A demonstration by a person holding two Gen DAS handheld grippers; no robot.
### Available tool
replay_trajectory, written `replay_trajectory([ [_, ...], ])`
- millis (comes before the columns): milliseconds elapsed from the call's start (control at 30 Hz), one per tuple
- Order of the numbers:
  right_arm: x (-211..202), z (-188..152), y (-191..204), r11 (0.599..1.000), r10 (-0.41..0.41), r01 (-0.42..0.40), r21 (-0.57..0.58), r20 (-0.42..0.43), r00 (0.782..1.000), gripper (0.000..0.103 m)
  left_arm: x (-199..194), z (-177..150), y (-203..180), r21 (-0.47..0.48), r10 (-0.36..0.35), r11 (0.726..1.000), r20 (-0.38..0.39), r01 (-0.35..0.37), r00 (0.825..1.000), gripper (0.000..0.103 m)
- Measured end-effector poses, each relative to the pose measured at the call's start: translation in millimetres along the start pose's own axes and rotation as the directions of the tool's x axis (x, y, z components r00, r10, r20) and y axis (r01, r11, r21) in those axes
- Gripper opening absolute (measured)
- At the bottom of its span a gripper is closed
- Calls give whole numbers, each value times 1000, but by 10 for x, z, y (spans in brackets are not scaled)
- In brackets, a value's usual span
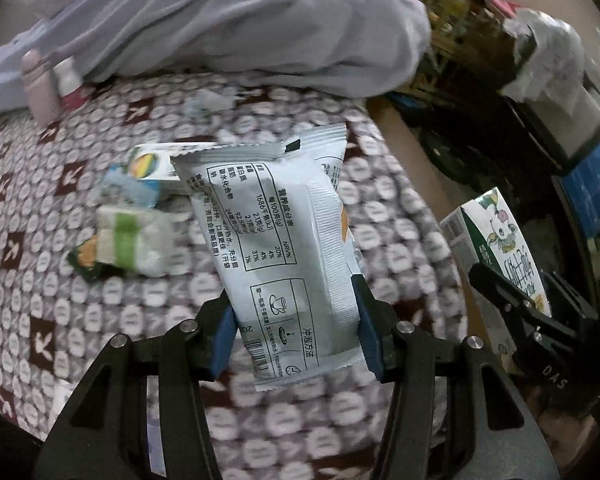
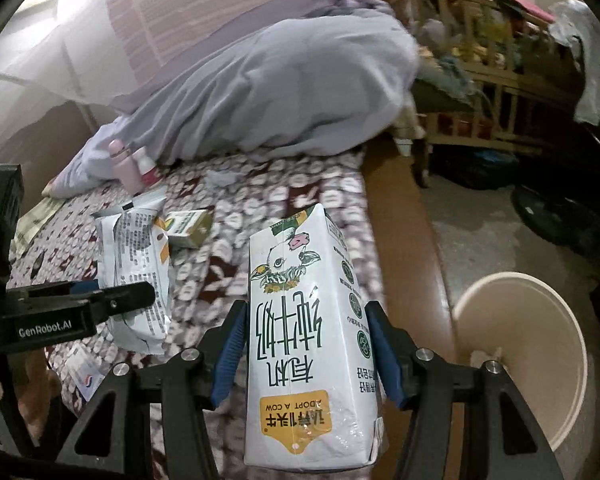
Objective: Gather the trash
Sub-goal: 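Carry the wrapper and milk carton over the bin and release both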
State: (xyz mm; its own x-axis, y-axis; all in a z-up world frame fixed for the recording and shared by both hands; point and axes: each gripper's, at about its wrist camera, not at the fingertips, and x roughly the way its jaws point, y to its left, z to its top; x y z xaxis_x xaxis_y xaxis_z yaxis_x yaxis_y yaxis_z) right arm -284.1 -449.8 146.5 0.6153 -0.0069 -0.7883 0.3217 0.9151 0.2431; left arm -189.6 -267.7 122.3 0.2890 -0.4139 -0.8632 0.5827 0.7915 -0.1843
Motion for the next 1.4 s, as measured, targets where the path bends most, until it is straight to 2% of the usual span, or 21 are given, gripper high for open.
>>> replay_trajectory([
  [367, -268, -142, -591, 992, -85, 83, 95, 17, 996, 57, 183, 57, -671, 103, -41, 994, -23, 43, 999, 51],
  [567, -339, -227, -920, 981, -131, 130, 145, 3, 991, 57, 330, 81, -1014, 148, -91, 984, -53, 98, 994, 51],
  [1033, -429, -421, -1485, 948, -216, 217, 234, -32, 976, 57, 651, 119, -1662, 216, -193, 952, -128, 218, 973, 51],
  [1400, -437, -519, -1796, 924, -248, 254, 285, -57, 967, 57, 835, 157, -1922, 214, -257, 933, -170, 290, 951, 52],
])
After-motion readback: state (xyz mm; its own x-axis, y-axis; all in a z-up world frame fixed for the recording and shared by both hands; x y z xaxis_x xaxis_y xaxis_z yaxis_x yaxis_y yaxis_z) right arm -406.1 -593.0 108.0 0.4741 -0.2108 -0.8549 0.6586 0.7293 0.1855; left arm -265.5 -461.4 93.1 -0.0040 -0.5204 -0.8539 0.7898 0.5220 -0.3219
